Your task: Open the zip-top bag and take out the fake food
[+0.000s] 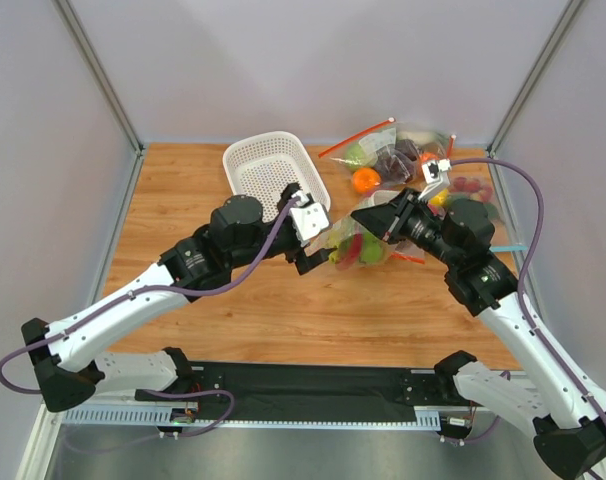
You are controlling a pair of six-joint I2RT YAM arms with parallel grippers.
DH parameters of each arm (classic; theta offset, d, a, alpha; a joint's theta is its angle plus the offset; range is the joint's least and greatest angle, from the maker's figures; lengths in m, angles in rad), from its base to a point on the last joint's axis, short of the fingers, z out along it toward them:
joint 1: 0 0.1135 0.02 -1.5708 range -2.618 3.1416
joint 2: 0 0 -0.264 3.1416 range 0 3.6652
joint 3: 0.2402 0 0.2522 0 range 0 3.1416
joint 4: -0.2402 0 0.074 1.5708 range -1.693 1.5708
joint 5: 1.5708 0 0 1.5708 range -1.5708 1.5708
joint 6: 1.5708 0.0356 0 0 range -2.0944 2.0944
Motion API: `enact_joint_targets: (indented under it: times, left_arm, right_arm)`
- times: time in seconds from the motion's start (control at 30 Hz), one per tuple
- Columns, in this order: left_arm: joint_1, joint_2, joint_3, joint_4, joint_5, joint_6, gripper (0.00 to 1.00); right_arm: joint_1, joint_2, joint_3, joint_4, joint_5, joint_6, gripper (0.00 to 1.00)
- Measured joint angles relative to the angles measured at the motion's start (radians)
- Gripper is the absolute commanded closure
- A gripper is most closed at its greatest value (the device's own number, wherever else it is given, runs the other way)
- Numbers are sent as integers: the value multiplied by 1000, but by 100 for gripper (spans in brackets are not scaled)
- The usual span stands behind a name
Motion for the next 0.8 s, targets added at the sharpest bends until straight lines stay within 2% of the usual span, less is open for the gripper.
enact_joint_targets:
  times: [0.17, 0.4, 0.47, 0.5, 0.57, 0.6, 0.63, 0.7, 0.73, 0.77, 0.8]
  left_arm:
    - [0, 69, 8, 26, 58, -6, 1]
    - [0, 141, 33, 35, 50, -9, 1]
    - [0, 154, 45, 40, 37, -14, 15]
    - [0, 161, 52, 42, 35, -20, 36]
    - [0, 171, 62, 41, 46, -30, 60]
    - [-1, 174, 64, 39, 52, -33, 83]
    - [-2, 176, 64, 38, 56, -36, 90]
    - [6, 176, 65, 27, 60, -33, 100]
    - [10, 175, 64, 18, 61, -31, 100]
    - [9, 175, 63, 3, 66, -29, 100]
    - [9, 175, 62, -8, 71, -28, 100]
  right_arm:
    - [3, 2, 0, 27, 0, 14, 100]
    - [39, 23, 0, 64, -11, 33, 100]
    - [57, 26, 0, 68, -16, 34, 100]
    - [66, 27, 0, 71, -18, 34, 100]
    - [82, 32, 0, 76, -24, 33, 100]
    - [86, 34, 0, 77, -27, 32, 99]
    - [87, 36, 0, 75, -33, 29, 95]
    - [89, 35, 0, 62, -37, 13, 76]
    - [89, 36, 0, 61, -37, 5, 66]
    - [89, 35, 2, 49, -34, -18, 45]
    - [90, 35, 5, 42, -33, -30, 37]
